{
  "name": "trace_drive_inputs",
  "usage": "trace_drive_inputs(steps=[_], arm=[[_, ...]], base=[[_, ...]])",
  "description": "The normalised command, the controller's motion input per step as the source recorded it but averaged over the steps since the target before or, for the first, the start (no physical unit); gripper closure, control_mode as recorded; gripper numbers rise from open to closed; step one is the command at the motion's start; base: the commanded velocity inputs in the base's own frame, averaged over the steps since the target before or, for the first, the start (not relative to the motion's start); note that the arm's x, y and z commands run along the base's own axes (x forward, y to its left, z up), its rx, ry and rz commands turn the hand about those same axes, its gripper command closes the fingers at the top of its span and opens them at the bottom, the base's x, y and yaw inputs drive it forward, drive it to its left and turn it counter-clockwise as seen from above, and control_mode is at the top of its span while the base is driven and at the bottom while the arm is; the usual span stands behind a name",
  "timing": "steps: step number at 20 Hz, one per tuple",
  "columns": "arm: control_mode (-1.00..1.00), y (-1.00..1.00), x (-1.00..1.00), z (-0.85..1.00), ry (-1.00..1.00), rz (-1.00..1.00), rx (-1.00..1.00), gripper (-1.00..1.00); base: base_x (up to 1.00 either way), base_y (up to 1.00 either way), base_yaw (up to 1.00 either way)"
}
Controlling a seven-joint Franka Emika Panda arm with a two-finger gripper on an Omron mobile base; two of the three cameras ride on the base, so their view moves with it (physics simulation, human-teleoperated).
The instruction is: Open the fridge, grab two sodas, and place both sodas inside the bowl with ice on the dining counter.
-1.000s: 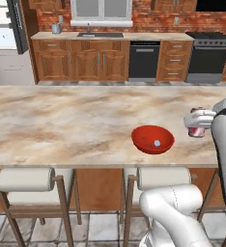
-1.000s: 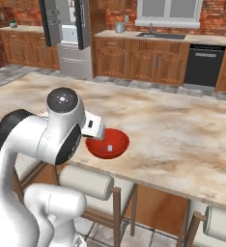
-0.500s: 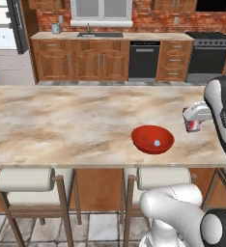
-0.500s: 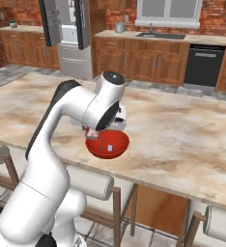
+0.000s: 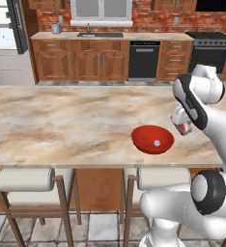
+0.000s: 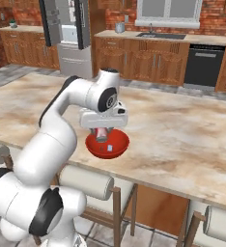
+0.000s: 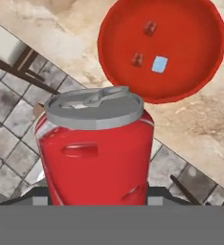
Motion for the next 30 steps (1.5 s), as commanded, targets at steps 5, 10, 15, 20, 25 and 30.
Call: trace_drive_inputs(steps=[5, 10, 15, 20, 25, 30], arm=[[-1.00, 0.11, 0.10, -0.32, 0.07, 0.13, -0.15, 1.00], [-1.00, 0.30, 0.15, -0.21, 0.02, 0.08, -0.12, 1.00], [-1.00, 0.12, 0.26, -0.14, 0.00, 0.05, -0.04, 1.00], [-1.00, 0.00, 0.39, -0.21, 0.02, 0.04, 0.00, 1.00], [-1.00, 0.00, 0.29, -0.30, 0.00, 0.04, 0.00, 1.00], [-1.00, -0.02, 0.33, -0.38, 0.01, 0.05, 0.00, 1.00]], base=[[0.00, 0.00, 0.00], [0.00, 0.00, 0.00], [0.00, 0.00, 0.00], [0.00, 0.00, 0.00], [0.00, 0.00, 0.00], [0.00, 0.00, 0.00]])
